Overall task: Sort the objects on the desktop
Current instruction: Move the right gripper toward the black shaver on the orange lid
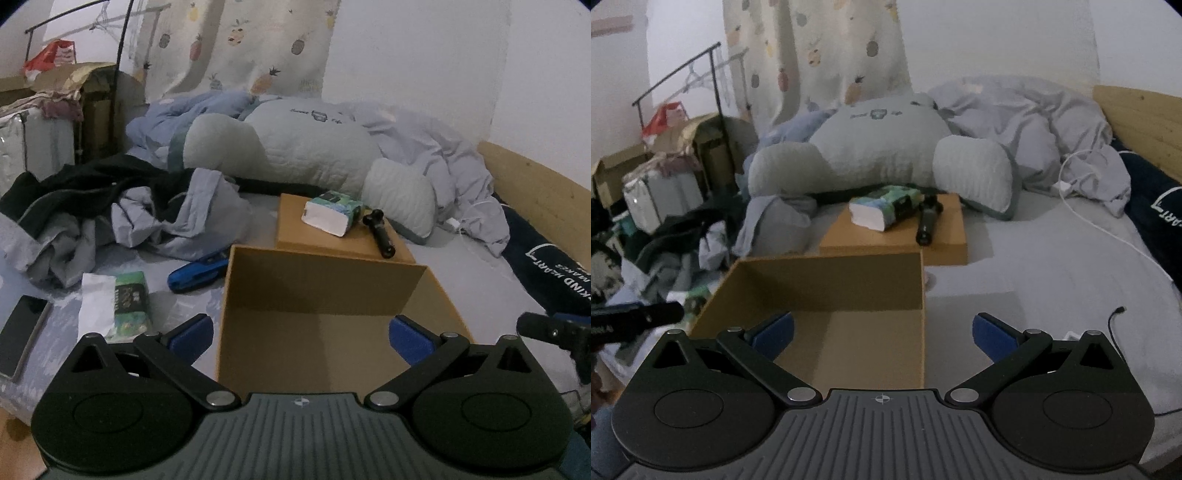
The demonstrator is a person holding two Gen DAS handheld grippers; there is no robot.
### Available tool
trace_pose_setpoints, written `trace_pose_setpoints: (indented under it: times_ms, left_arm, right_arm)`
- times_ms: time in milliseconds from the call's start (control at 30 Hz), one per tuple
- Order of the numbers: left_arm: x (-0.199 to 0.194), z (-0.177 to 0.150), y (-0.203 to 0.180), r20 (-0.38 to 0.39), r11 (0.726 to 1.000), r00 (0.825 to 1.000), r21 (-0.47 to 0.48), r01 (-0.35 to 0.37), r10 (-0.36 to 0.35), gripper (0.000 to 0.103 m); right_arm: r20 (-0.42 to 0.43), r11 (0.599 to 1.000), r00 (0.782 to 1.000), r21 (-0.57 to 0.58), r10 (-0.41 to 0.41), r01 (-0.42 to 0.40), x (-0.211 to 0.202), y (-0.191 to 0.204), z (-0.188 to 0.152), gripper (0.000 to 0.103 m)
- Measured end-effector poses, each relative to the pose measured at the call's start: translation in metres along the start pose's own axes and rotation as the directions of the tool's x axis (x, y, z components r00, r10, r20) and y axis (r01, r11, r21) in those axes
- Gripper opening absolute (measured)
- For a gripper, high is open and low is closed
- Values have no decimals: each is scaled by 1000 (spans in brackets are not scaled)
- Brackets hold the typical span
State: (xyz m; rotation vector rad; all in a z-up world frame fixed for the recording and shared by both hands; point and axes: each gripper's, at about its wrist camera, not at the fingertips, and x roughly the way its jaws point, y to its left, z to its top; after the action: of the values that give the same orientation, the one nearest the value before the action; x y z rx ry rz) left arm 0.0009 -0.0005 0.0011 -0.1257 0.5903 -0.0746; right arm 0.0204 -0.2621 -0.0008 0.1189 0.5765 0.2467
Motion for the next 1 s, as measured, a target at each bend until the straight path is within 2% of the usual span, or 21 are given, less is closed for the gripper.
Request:
trace_pose_setpoints:
  times_ms: [167, 267, 533, 700, 1000]
  left_arm:
    - [-5, 25, -14, -6, 1000, 1000, -1, 29, -29, 103]
    - [3, 36, -22, 19, 999, 1000, 38, 11, -12, 103]
    - [17, 78, -44, 24, 998, 999, 40, 40, -41, 103]
    - [33, 108, -48, -11, 998, 998, 14, 59, -59, 103]
    - [55, 159, -55, 25, 996, 996, 12, 87, -87, 103]
  right_arm:
    - [13, 1000, 1000, 8, 4, -4, 5, -5, 29, 103]
    - [21, 1000, 1000, 12, 7, -7, 8, -7, 46, 103]
    - [38, 999, 999, 37, 13, -15, 18, -21, 95, 103]
    - [44, 999, 999, 48, 8, -11, 26, -27, 126, 103]
    - [65, 999, 998, 35, 0, -2, 53, -31, 175, 103]
